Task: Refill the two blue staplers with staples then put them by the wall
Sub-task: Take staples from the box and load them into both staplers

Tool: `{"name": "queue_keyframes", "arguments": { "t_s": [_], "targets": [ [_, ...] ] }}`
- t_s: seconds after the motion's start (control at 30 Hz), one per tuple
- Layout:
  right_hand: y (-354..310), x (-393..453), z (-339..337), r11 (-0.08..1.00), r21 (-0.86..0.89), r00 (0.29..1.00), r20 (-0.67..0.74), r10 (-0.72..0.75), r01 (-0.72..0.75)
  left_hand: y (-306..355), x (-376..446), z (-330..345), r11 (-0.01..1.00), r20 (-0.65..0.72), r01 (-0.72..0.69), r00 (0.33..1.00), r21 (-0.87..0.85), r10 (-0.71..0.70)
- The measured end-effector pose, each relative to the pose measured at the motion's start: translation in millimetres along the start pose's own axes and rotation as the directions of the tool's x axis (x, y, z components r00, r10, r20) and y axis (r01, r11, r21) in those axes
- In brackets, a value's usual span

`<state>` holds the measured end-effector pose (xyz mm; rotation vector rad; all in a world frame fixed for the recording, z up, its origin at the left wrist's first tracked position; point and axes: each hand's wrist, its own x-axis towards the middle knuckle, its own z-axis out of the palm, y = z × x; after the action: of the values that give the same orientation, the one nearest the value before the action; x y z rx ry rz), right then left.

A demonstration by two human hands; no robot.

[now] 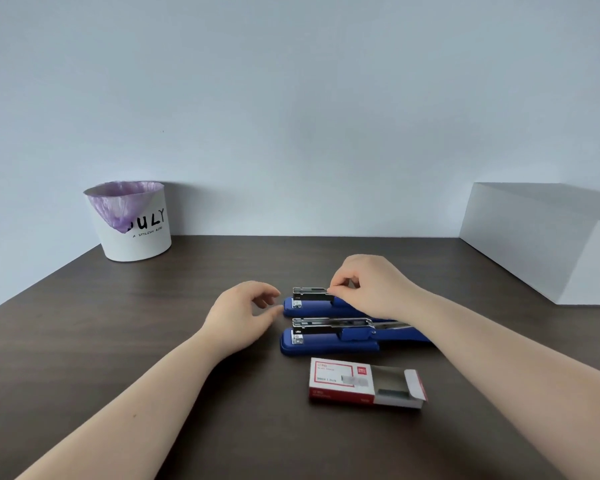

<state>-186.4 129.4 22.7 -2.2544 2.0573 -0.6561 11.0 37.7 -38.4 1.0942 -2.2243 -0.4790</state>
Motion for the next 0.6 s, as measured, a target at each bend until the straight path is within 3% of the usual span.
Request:
{"name": "queue_keyframes", "arguments": {
  "t_s": [0.2, 0.4, 0.6],
  "targets": [
    [-9, -37, -17, 0.999, 0.047, 0.995, 0.103, -0.008, 0.003, 27, -27, -16, 0.998, -0.065, 0.051, 0.996, -0.047, -0.054],
    [-7, -76, -21, 1.0, 0.0, 0.955, 0.295, -0.029, 0.031, 55, -64, -12, 0.991, 0.13, -0.107, 0.985, -0.076, 0.117],
    [2, -91, -19, 0.998, -0.063, 0.933, 0.358, 0.032, -0.01, 57, -70, 4, 0.973, 0.271, -0.225, 0.94, 0.044, 0.205]
  ]
}}
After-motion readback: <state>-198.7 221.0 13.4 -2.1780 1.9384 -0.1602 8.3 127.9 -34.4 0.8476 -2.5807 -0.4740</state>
